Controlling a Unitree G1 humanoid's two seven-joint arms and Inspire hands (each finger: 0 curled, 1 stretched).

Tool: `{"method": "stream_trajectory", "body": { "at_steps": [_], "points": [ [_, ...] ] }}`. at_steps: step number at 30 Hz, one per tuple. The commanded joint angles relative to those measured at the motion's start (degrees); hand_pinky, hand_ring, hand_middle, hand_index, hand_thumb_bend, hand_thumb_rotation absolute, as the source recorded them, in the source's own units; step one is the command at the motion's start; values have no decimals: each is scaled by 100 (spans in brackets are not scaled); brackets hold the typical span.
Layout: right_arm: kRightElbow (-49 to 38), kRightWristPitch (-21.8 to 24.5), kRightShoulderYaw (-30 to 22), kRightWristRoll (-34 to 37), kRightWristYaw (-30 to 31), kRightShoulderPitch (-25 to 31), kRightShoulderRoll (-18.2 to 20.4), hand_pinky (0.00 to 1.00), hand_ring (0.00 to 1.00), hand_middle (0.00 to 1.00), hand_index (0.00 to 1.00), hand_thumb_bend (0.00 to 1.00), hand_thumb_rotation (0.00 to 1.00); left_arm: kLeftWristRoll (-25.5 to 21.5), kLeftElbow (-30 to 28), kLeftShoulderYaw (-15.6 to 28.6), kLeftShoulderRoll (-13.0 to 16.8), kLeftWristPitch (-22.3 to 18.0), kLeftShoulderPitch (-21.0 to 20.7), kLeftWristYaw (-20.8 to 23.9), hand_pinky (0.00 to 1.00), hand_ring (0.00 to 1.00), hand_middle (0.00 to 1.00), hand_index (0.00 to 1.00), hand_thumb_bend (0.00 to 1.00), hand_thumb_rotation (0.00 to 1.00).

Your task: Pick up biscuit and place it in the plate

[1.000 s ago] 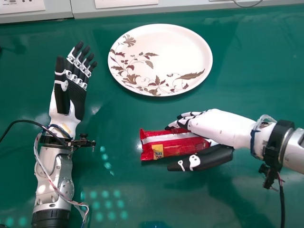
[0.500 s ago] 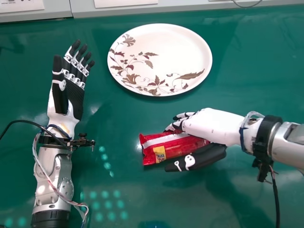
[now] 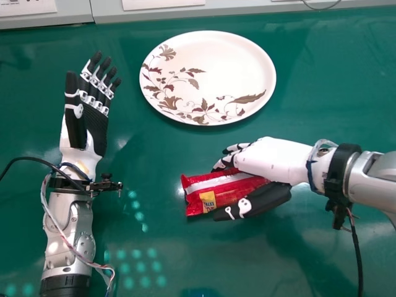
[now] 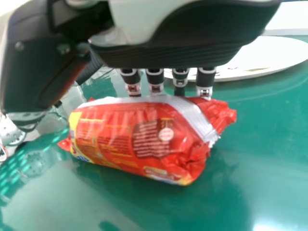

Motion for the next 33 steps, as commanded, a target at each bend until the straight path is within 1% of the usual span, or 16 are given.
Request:
{"method": "stream_trajectory", "body": {
  "at_steps": [1,3,4,5,6,7,9,10,12,15,17,24,28,33],
  "points": [
    [256,-350,168,-507,-259,89,-28,65,75,81,83,100,31,-121,103,22,-47,-36,234,-50,100,100,100,100,100,78],
    [416,-765,229,-1006,-723,80,-15,59,70,75,78,100,23,-173,58,37,-62,-2,228,-52,100,100,100,100,100,78],
    [550,-1028,254,-1259,-1049,68,1,55,66,72,76,100,18,-210,2,40,-74,49,239,-39,100,100,100,100,100,77],
    [683,-1240,281,-1467,-1324,46,20,51,61,67,72,96,15,-223,-41,39,-81,67,250,-20,100,100,100,100,100,76],
    [825,-1428,317,-1660,-1579,12,38,48,56,63,70,88,8,-212,-81,35,-82,65,263,3,100,100,100,100,100,77],
    [946,-1556,355,-1801,-1760,-34,59,43,50,58,67,80,3,-178,-113,30,-77,43,277,30,100,100,100,100,100,77],
    [1140,-1752,411,-1988,-2044,-151,103,39,46,54,62,74,1,-169,-175,32,-74,40,303,72,100,100,100,100,100,79],
    [1237,-1856,417,-2053,-2220,-203,136,37,43,51,54,61,0,-197,-209,35,-78,54,313,82,100,100,100,100,100,79],
    [1409,-2020,405,-2142,-2527,-294,204,33,41,51,50,54,0,-255,-247,42,-76,33,319,54,100,100,100,100,100,78],
    [1606,-2192,394,-2200,-2766,-453,235,26,39,49,49,52,0,-300,-259,68,-66,-10,310,37,100,100,100,100,100,78],
    [1698,-2325,383,-2280,-2948,-546,227,23,38,47,51,52,0,-296,-260,91,-63,-35,301,54,100,100,100,100,100,78],
    [1703,-2473,266,-2243,-3095,-672,239,20,37,45,51,52,0,-274,-277,143,-44,-115,288,57,100,100,100,100,100,78],
    [1673,-2489,181,-2239,-3208,-635,281,16,39,43,51,51,0,-248,-257,152,-40,-158,280,70,100,100,100,100,100,78],
    [1536,-2328,85,-2121,-3171,-537,359,12,40,42,50,52,0,-285,-307,149,-53,-133,304,75,100,100,100,100,100,77]
  ]
}}
